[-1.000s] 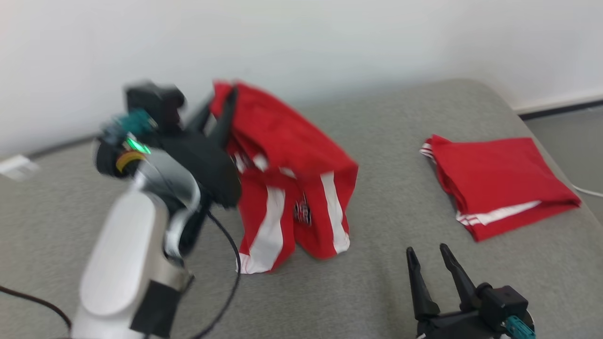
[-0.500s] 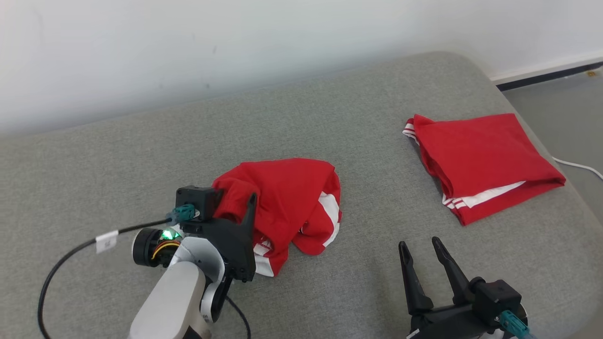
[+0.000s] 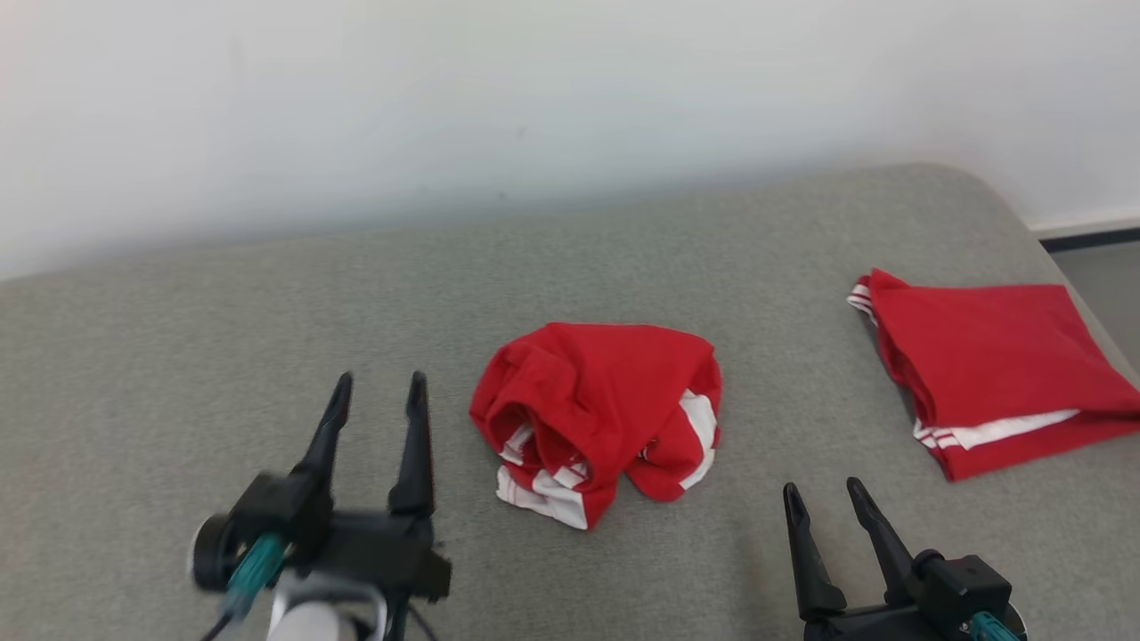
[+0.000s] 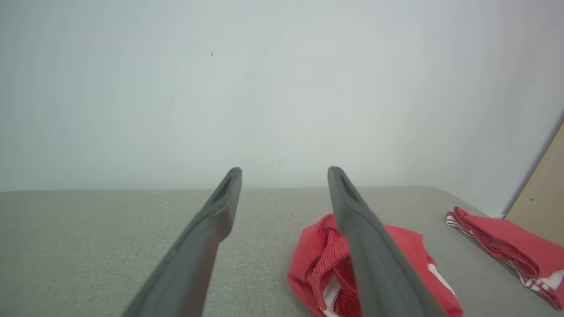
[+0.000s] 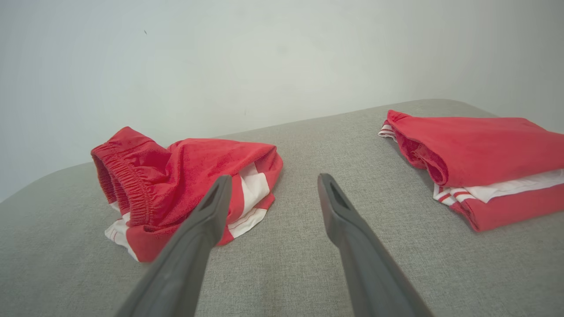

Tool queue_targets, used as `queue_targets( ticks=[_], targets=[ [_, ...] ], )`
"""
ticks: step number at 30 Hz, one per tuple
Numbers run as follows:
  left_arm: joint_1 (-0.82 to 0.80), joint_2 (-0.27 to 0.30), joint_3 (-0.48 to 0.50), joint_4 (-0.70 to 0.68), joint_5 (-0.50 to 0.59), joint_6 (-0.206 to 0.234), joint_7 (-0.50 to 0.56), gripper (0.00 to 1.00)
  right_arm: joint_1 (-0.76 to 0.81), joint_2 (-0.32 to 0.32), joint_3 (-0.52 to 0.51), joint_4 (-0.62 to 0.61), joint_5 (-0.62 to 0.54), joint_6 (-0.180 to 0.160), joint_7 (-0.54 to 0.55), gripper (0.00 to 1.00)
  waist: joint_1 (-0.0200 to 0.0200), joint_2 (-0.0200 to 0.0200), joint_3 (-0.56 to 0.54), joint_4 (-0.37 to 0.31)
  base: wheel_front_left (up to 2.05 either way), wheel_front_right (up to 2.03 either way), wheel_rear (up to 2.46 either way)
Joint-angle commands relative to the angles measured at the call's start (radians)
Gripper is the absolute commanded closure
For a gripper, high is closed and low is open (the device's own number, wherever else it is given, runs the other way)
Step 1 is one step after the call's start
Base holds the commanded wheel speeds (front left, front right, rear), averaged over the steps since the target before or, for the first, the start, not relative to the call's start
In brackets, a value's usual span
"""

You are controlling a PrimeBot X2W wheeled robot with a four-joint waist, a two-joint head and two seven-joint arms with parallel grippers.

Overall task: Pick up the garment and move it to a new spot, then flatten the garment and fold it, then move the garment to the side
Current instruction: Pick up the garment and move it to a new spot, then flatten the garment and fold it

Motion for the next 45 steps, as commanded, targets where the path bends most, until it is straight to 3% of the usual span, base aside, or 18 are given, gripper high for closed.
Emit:
queue_targets(
  ticks=[1, 7, 10, 21, 45],
  targets=[
    [0.066, 0.002, 0.026, -0.074, 0.023, 0.005, -0.004, 0.0, 0.012, 0.003, -0.009, -0.006, -0.004, -0.002, 0.001, 0.0, 0.0, 0.0, -0.03, 0.049, 0.0, 0.0, 0.0],
    [0.314, -0.017, 0.158, -0.308, 0.093, 0.0, -0.005, 0.0, 0.017, 0.002, -0.034, -0.008, -0.002, -0.002, -0.008, 0.0, 0.0, 0.0, -0.041, 0.09, 0.0, 0.0, 0.0],
    [0.376, -0.022, 0.197, -0.342, 0.125, -0.01, -0.005, 0.0, 0.017, 0.003, -0.043, -0.003, -0.006, -0.002, -0.01, 0.0, 0.0, 0.0, -0.042, 0.106, 0.0, 0.0, 0.0],
    [0.49, -0.03, 0.238, -0.291, 0.192, -0.034, -0.005, 0.0, 0.017, 0.003, -0.056, 0.031, 0.005, -0.002, -0.026, 0.0, 0.0, 0.0, -0.031, 0.127, 0.0, 0.0, 0.0],
    [0.493, -0.03, 0.264, -0.266, 0.197, -0.035, -0.005, 0.0, 0.02, 0.003, -0.064, 0.062, 0.005, -0.002, -0.037, 0.0, 0.0, 0.0, -0.049, 0.117, 0.0, 0.0, 0.0]
  ],
)
